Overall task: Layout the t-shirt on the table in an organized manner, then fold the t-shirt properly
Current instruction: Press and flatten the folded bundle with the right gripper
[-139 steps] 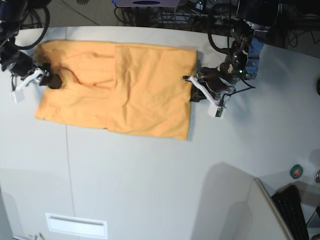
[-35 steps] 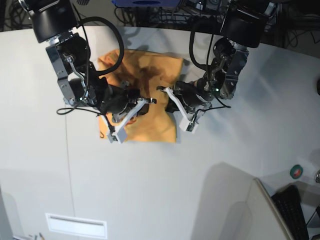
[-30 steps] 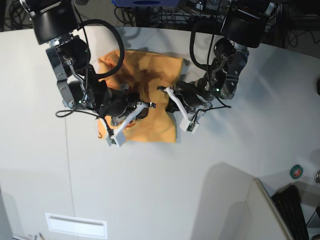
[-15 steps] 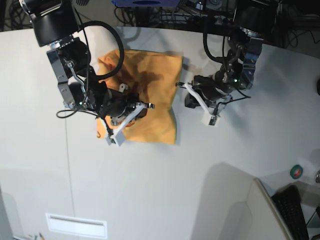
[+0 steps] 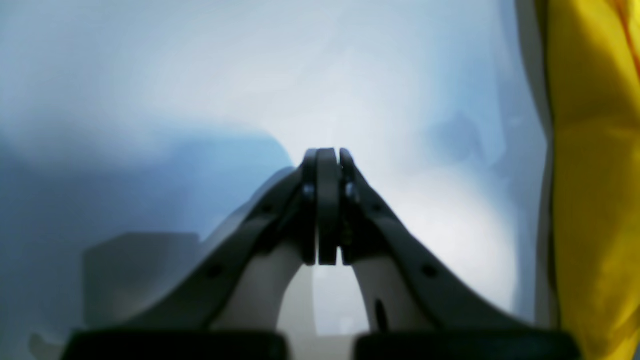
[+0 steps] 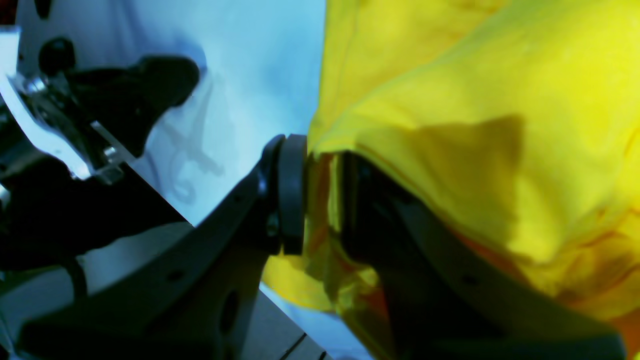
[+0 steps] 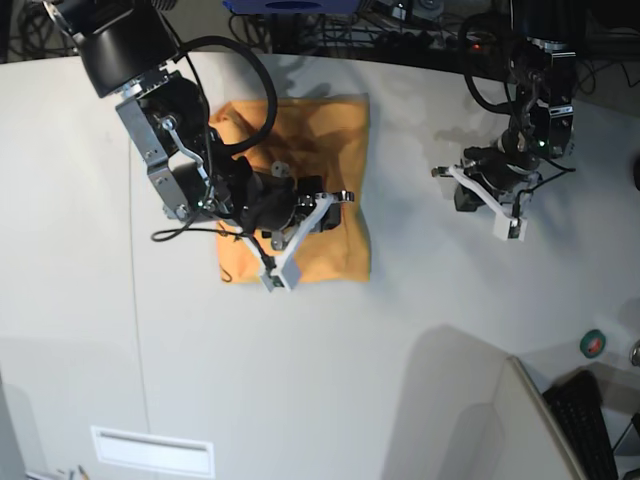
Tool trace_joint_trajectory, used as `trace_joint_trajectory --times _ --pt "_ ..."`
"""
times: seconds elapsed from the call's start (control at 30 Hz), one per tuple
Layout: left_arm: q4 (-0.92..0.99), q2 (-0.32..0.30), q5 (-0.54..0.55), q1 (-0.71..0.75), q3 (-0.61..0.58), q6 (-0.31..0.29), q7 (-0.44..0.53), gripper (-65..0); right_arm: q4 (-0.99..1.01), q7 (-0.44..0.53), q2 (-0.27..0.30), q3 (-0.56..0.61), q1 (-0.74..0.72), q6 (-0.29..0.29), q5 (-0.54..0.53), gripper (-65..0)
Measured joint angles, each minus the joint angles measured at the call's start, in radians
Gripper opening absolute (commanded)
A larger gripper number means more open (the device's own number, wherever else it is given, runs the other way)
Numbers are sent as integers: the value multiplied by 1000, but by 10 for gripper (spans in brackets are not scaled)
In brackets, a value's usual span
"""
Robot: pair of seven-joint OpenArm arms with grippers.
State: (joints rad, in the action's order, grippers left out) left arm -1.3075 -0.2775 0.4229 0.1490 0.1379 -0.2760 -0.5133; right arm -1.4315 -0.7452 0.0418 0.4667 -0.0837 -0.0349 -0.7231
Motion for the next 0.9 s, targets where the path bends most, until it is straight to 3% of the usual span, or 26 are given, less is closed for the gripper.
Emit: trace_joint_trajectory --times 0.1,0.2,0.3,0.43,0.57,0.63,0.7,0.73,0.8,0.87,0.9 --pt "0 5 1 1 -1 0 0 -650 0 6 -22 38 -37 0 -1 -522" --pt "0 6 1 0 -6 0 0 -650 0 9 -39 105 -68 -101 -1 -522" --pt "0 8 1 -2 -10 -1 0 -650 0 2 -39 199 -101 -142 -4 -522" --pt "1 9 1 -2 -7 -1 0 -650 0 4 -42 290 -143 -142 -5 -522" --pt "2 1 1 -1 21 -3 -2 -650 -51 -9 -29 352 -175 -150 -5 -563" --pt "2 -6 13 6 93 -12 2 -650 -140 -10 30 336 -175 -179 -34 -641" --pt "2 -18 1 25 182 5 3 -650 -196 -2 110 295 -178 -274 -14 -650" --pt "3 -22 -4 34 218 0 1 -650 -208 -1 152 269 -179 -291 -5 -650" --pt "3 -24 -8 52 277 -76 2 -650 -210 3 223 224 -175 -331 4 -650" --pt "3 -14 -3 56 310 -156 -5 -650 -195 8 240 172 -158 -330 -7 -650" --pt "3 -6 -3 56 320 -163 -2 -650 -179 10 240 153 -144 -321 -11 -650"
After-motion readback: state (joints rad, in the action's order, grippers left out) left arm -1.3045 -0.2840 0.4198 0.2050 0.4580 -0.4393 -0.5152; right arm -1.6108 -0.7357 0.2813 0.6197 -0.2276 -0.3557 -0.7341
